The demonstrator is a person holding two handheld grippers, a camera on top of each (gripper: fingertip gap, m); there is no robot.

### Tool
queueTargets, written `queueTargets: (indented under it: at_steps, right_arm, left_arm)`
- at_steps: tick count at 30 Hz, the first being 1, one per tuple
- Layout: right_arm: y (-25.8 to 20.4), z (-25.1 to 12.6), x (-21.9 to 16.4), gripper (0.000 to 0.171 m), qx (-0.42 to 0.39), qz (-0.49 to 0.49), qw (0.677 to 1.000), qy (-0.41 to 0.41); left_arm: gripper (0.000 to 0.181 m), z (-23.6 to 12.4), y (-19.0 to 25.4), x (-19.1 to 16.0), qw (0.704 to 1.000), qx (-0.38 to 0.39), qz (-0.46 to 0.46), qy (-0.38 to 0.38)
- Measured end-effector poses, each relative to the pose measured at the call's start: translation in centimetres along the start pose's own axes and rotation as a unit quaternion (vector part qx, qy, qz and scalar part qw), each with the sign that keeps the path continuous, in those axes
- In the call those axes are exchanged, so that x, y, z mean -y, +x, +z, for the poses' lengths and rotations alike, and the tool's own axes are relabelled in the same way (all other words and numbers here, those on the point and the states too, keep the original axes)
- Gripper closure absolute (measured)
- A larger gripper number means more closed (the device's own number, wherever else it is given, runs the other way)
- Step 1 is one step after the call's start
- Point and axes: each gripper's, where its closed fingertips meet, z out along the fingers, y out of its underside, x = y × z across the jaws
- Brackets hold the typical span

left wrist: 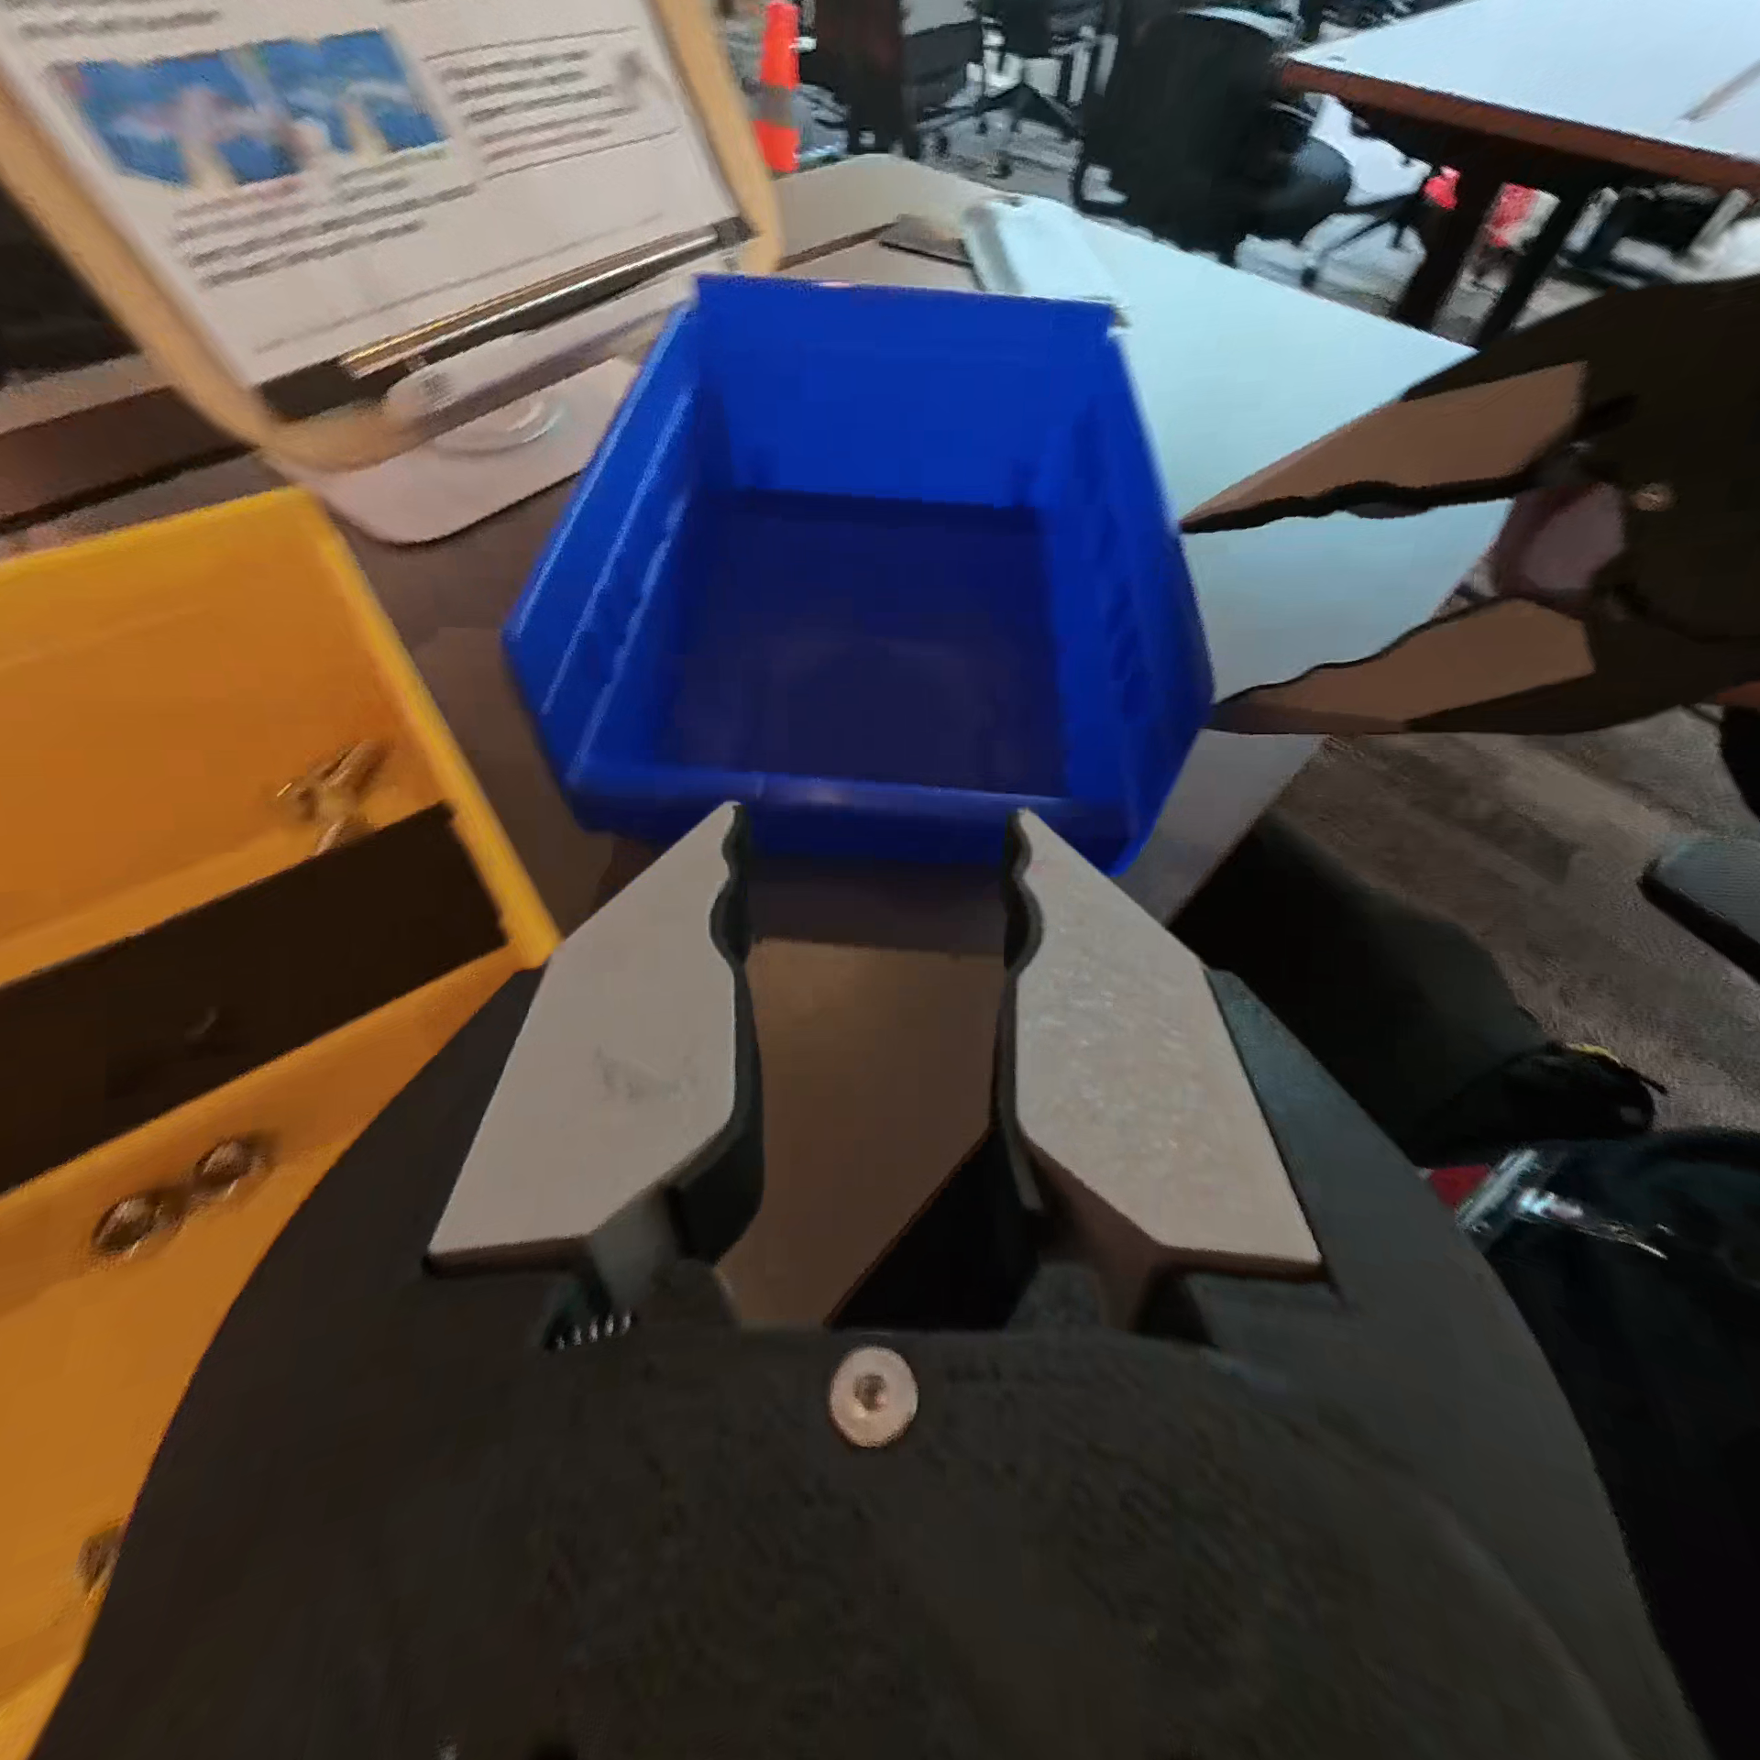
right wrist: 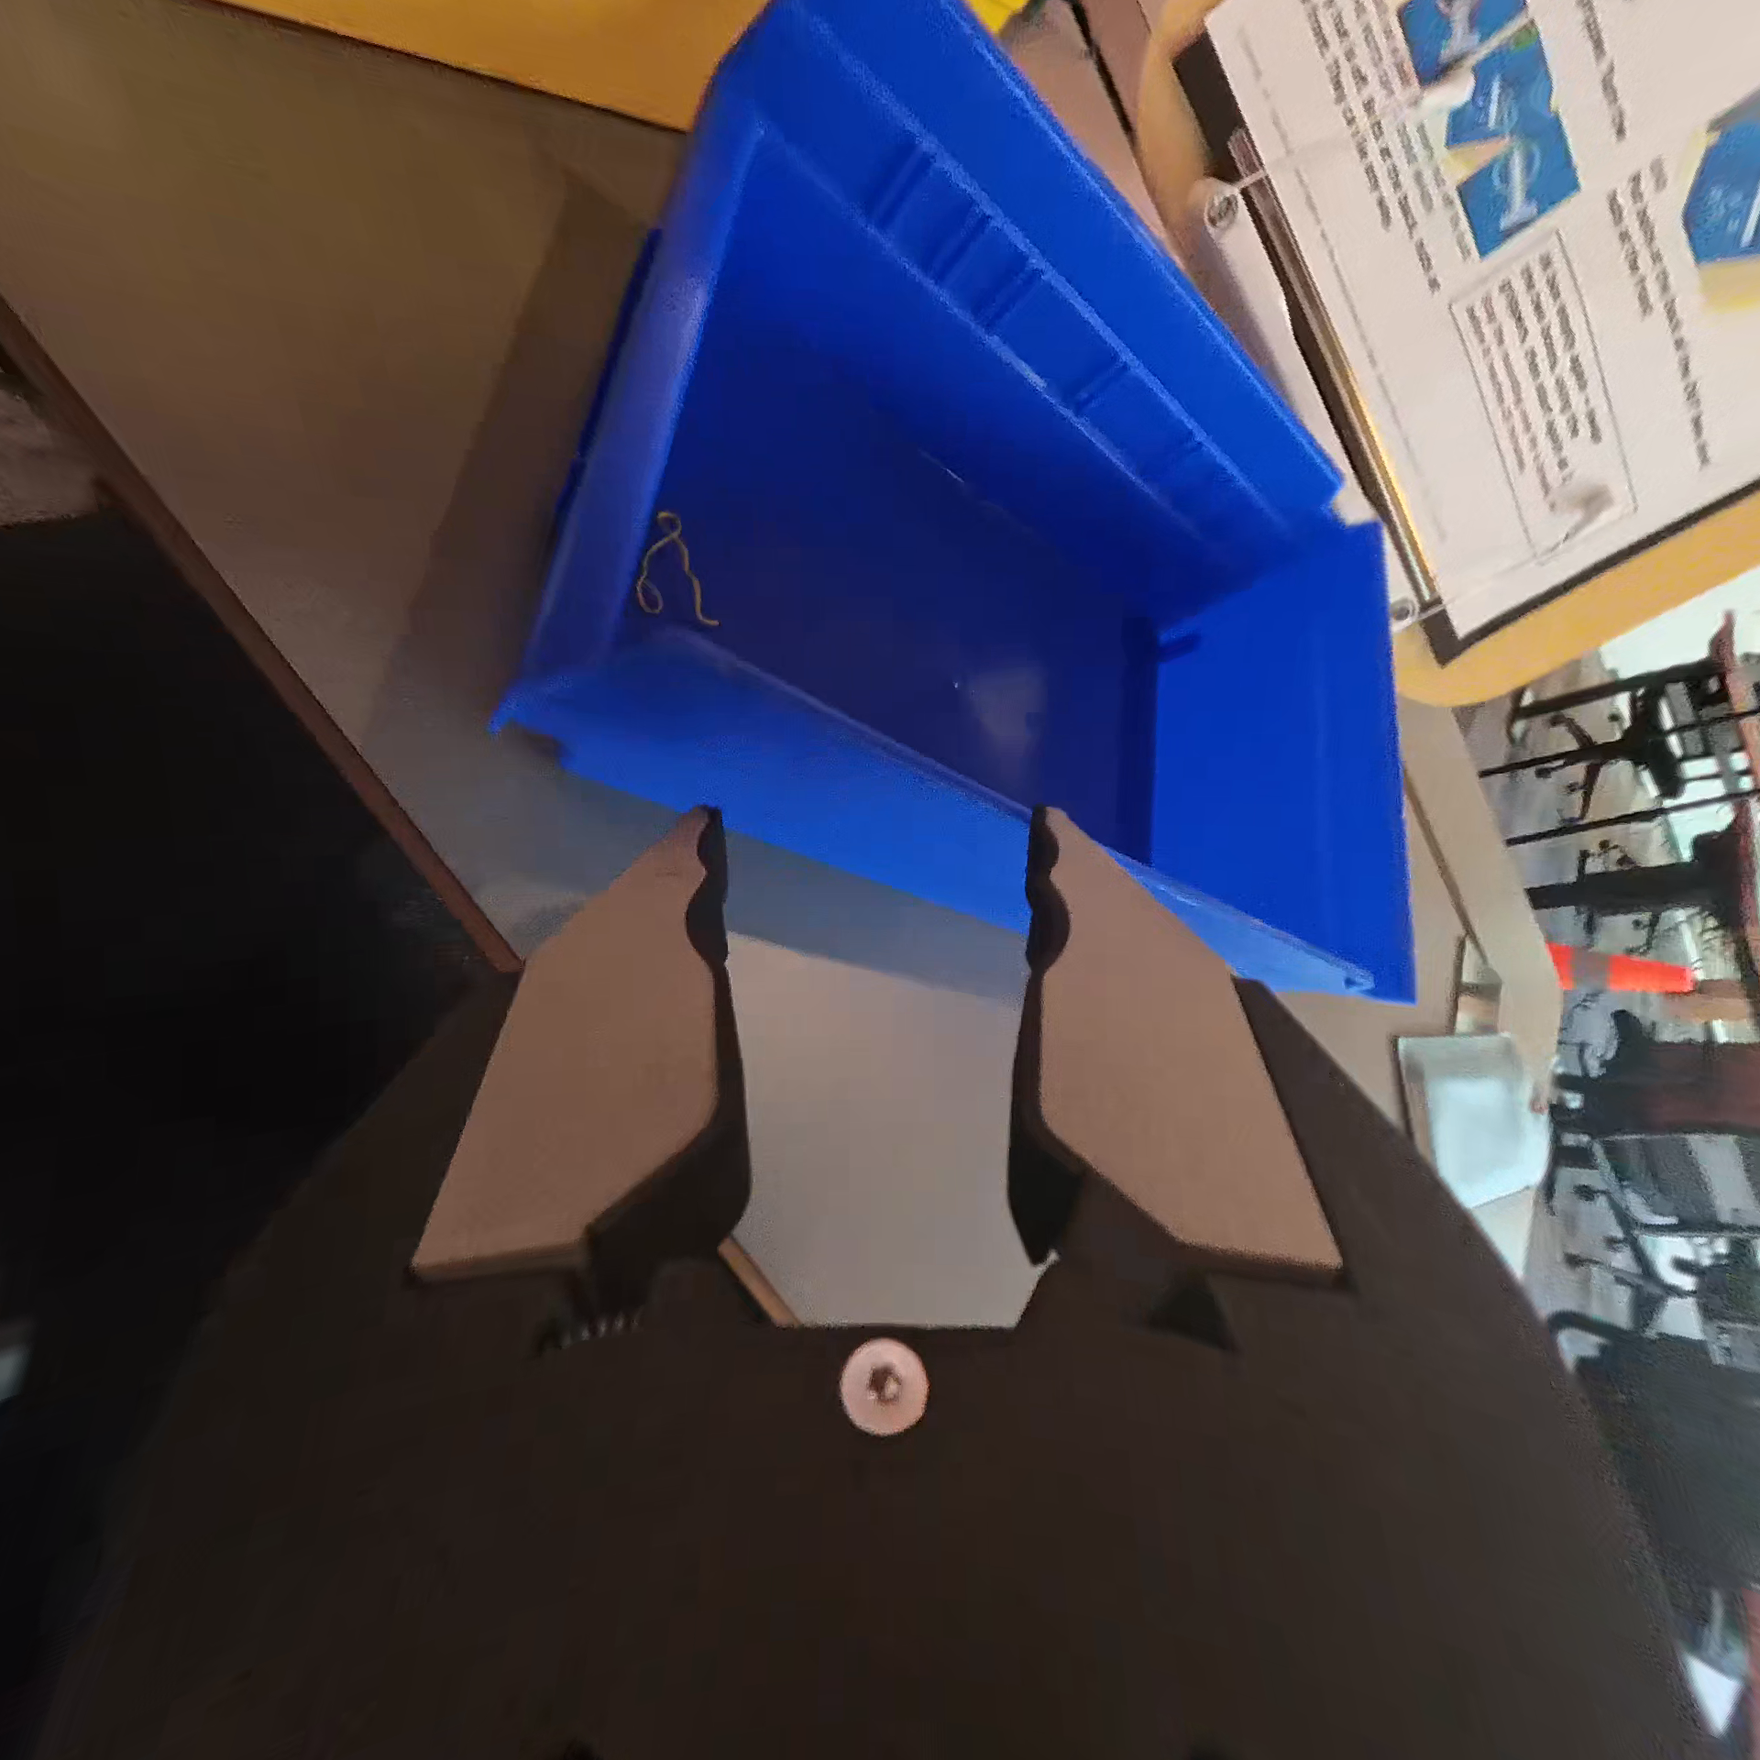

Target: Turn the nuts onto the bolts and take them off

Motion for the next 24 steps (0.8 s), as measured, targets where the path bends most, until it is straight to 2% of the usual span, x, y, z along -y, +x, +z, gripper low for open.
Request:
queueTargets:
  at_steps: [3, 5, 9, 11, 13, 14, 15, 16, 19, 23, 24]
  right_arm:
    - [1.3, -0.3, 0.4, 0.112, -0.036, -0.015, 0.999, -0.005]
    - [1.7, -1.2, 1.2, 0.112, -0.028, -0.007, 1.0, 0.005]
    - [-0.7, -1.8, 2.4, 0.103, 0.076, -0.018, 0.997, 0.009]
    - [-1.8, -0.3, 1.6, 0.099, 0.12, -0.079, 0.989, -0.028]
    - [-2.5, 1.5, 0.7, 0.103, 0.156, -0.133, 0.977, -0.055]
    - [-2.0, 2.2, 0.2, 0.112, 0.155, -0.149, 0.974, -0.069]
    - [-0.8, 2.7, -0.1, 0.135, 0.142, -0.158, 0.974, -0.08]
    - [-0.1, 2.7, -0.6, 0.143, 0.151, -0.163, 0.971, -0.091]
    - [2.0, 2.1, -3.6, 0.144, 0.185, -0.168, 0.957, -0.145]
    - [7.1, 0.9, -10.4, 0.134, 0.152, -0.221, 0.937, -0.226]
    - [7.9, 0.5, -11.4, 0.134, 0.154, -0.223, 0.938, -0.216]
  left_arm:
    - [0.13, -1.5, -2.3, -1.5, 0.999, 0.017, -0.039, 0.003]
    - [0.129, -2.4, -3.6, -2.2, 0.998, 0.032, -0.051, 0.005]
    - [0.124, -3.3, -5.0, -3.9, 0.996, 0.056, -0.059, -0.022]
    - [0.123, -3.1, -4.9, -4.5, 0.996, 0.051, -0.065, -0.031]
    - [0.122, -2.4, -4.7, -5.3, 0.996, 0.049, -0.065, -0.048]
    - [0.122, -2.0, -4.8, -5.8, 0.995, 0.052, -0.062, -0.055]
    - [0.122, -1.7, -4.9, -6.3, 0.995, 0.054, -0.061, -0.064]
    - [0.123, -1.5, -5.0, -6.8, 0.994, 0.056, -0.062, -0.072]
    - [0.127, -1.4, -5.4, -7.3, 0.994, 0.055, -0.071, -0.068]
    - [0.129, -1.3, -6.0, -7.9, 0.993, 0.058, -0.08, -0.07]
    - [0.133, -1.2, -6.0, -8.1, 0.993, 0.059, -0.078, -0.072]
